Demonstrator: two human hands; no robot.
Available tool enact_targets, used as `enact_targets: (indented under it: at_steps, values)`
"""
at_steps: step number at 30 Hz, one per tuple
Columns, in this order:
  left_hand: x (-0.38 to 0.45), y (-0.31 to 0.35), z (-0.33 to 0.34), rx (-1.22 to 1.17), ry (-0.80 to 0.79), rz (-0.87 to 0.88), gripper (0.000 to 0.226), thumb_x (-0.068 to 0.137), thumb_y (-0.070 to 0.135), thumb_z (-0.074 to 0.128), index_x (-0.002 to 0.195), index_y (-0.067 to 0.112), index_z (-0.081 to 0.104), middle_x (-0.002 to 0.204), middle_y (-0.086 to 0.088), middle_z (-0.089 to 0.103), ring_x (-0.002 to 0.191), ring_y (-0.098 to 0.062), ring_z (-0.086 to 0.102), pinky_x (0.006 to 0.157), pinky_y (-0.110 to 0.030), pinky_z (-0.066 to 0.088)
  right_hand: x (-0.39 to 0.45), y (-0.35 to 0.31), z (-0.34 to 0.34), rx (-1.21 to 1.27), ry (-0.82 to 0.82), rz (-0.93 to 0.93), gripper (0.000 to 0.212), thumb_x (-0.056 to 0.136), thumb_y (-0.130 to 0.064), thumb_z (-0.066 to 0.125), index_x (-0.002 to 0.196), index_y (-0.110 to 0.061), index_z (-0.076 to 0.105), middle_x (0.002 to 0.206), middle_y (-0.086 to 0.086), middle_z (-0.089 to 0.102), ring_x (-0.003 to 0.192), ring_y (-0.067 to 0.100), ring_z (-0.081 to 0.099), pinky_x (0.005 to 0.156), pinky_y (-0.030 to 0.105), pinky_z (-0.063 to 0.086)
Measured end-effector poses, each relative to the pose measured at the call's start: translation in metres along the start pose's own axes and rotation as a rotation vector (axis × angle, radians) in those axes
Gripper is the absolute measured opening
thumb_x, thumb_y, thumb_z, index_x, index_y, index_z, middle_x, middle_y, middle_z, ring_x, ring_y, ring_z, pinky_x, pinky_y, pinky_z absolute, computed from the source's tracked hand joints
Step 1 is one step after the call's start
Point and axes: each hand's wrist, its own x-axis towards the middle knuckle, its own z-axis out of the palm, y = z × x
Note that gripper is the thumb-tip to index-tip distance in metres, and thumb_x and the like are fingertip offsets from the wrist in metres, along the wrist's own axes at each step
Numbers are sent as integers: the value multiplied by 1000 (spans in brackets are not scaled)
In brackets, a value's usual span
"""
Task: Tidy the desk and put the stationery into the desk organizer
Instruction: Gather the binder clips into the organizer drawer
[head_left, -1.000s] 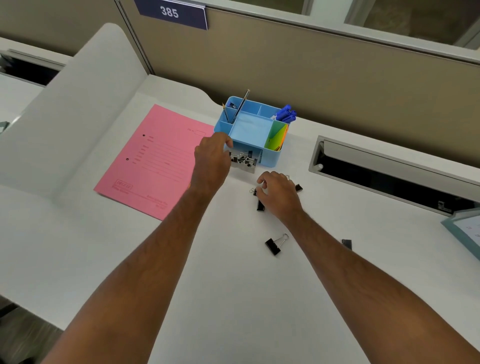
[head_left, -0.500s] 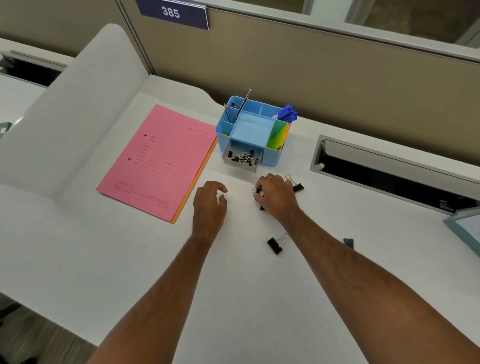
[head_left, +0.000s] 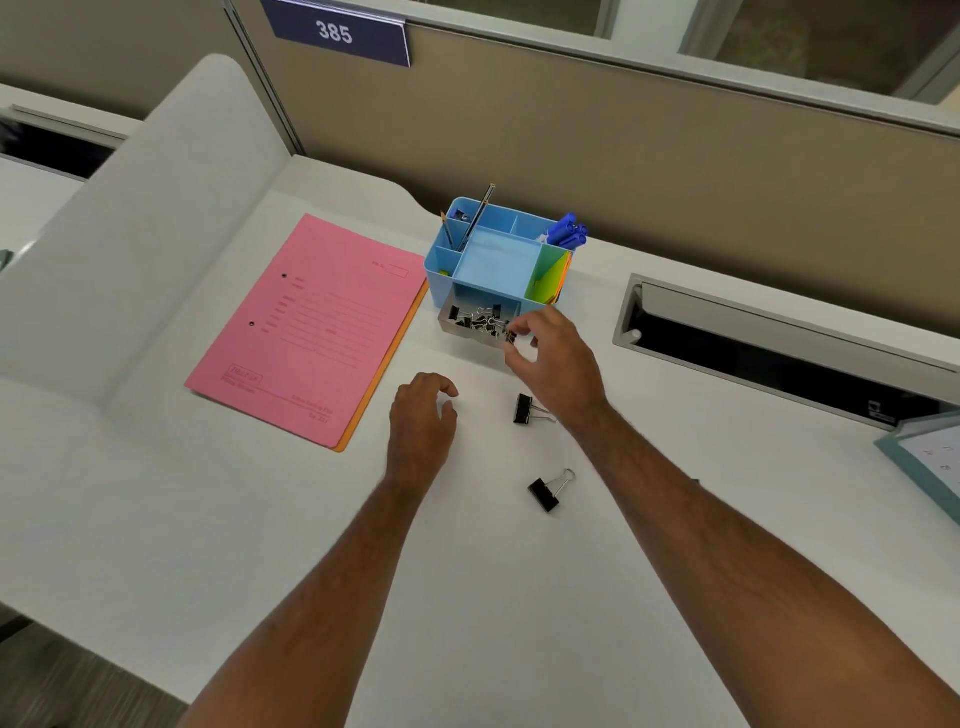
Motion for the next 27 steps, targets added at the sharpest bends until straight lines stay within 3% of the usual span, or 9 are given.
enact_targets:
  at_steps: [6, 14, 21, 27]
  values:
    - [5, 2, 2, 6, -11, -28, 15, 98, 14, 65, 103, 27, 60, 120, 4, 64, 111, -14, 55, 102, -35, 49, 26, -14, 2, -63, 5, -21, 29, 95, -37, 69, 118, -20, 67, 116, 0, 60, 106, 11, 55, 71, 19, 44]
    - [13, 3, -3, 18, -8, 24, 19, 95, 15, 70, 109, 24, 61, 122, 3, 64, 113, -16, 56, 102, -34, 49, 45, -15, 7, -158, -21, 15, 39, 94, -43, 69, 126, -21, 66, 118, 0, 60, 105, 11, 57, 73, 23, 52]
    - [30, 3, -19, 40, 25, 114, 47, 86, 21, 81, 126, 20, 57, 133, -1, 58, 118, -22, 56, 101, -46, 52, 27, 6, 2, -113, 88, -25, 48, 92, -55, 65, 126, -22, 58, 121, 1, 57, 109, 16, 52, 84, 32, 52]
    - [73, 13, -51, 171, 30, 285, 82, 76, 32, 89, 143, 14, 46, 147, -8, 45, 131, -26, 42, 109, -37, 41, 23, 18, -7, -344, 18, -52, 80, 80, -78, 60, 142, -28, 49, 136, 3, 52, 122, 23, 48, 98, 45, 39]
